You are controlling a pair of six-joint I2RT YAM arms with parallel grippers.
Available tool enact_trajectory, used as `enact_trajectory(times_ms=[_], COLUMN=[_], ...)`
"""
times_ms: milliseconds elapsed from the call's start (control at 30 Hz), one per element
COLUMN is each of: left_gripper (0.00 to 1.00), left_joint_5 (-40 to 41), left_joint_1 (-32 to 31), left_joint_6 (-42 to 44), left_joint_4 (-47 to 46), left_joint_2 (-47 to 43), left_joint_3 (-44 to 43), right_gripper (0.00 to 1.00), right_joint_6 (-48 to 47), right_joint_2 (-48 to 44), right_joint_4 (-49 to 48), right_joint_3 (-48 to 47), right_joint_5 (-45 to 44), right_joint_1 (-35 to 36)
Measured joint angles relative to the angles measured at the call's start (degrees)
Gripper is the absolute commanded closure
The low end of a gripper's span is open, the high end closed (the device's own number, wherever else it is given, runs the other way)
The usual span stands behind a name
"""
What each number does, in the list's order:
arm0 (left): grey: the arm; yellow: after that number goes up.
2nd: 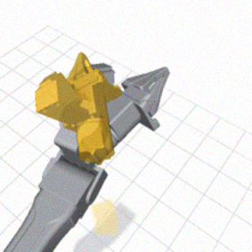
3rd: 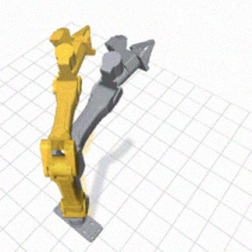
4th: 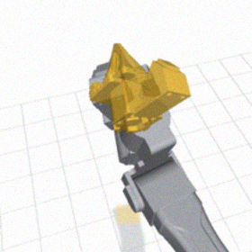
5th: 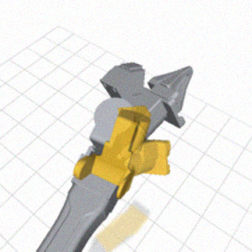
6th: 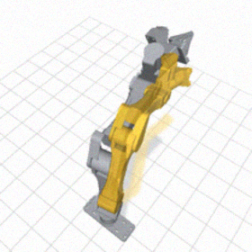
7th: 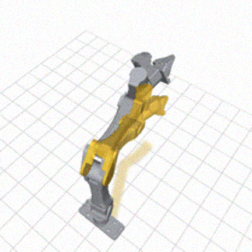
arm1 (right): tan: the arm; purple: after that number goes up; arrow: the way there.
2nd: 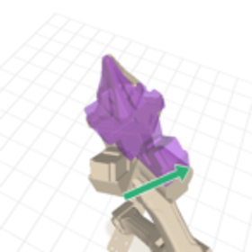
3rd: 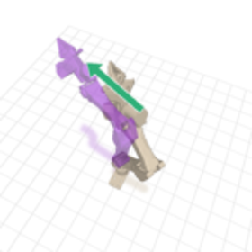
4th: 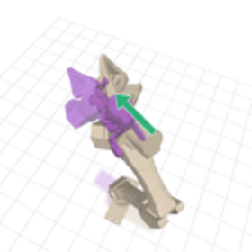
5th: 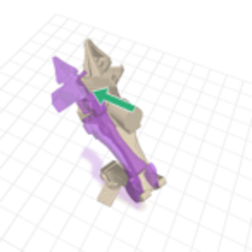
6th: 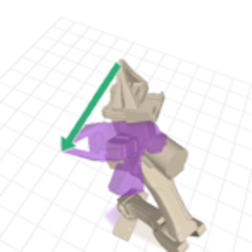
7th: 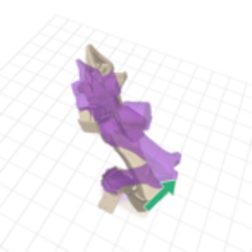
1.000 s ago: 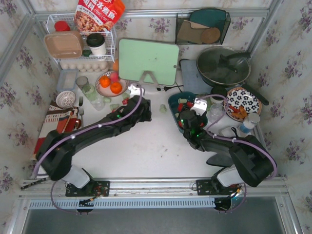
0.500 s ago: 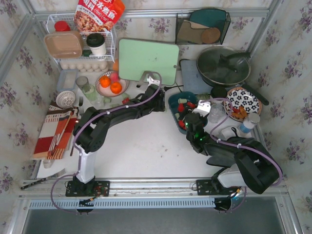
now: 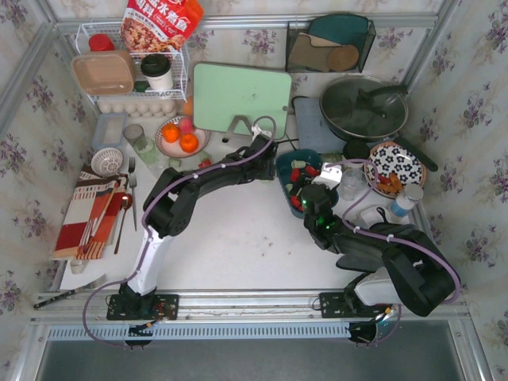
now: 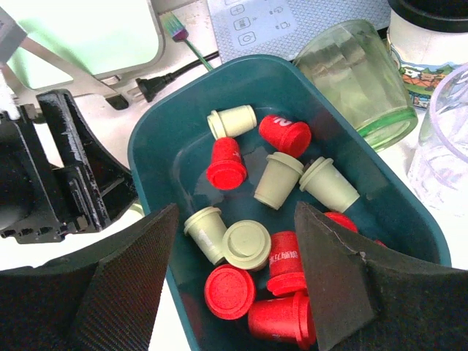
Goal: Mix the coffee capsules in the storage basket
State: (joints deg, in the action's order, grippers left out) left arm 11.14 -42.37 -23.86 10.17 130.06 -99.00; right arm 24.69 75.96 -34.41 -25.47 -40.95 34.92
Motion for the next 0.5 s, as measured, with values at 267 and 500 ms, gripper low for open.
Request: enact_trajectory(times_ms=[267, 500], left_gripper=[0.58, 0.74], left_joint_5=[3.5, 5.9], left_joint_1=[0.0, 0.0], left_joint_6=[-0.9, -2.0], left_joint_4=[4.8, 5.9], left_joint_2=[1.7, -1.1], left_joint_3=[-1.5, 1.6], right_gripper=[0.27, 0.27], right_joint_6=[0.0, 0.0], right_joint_2=[-0.3, -0.3], right_joint_4=[-0.4, -0.4], right_joint_3=[0.0, 0.0], right_joint_5=[1.1, 1.5], right_joint_1=[0.0, 0.0])
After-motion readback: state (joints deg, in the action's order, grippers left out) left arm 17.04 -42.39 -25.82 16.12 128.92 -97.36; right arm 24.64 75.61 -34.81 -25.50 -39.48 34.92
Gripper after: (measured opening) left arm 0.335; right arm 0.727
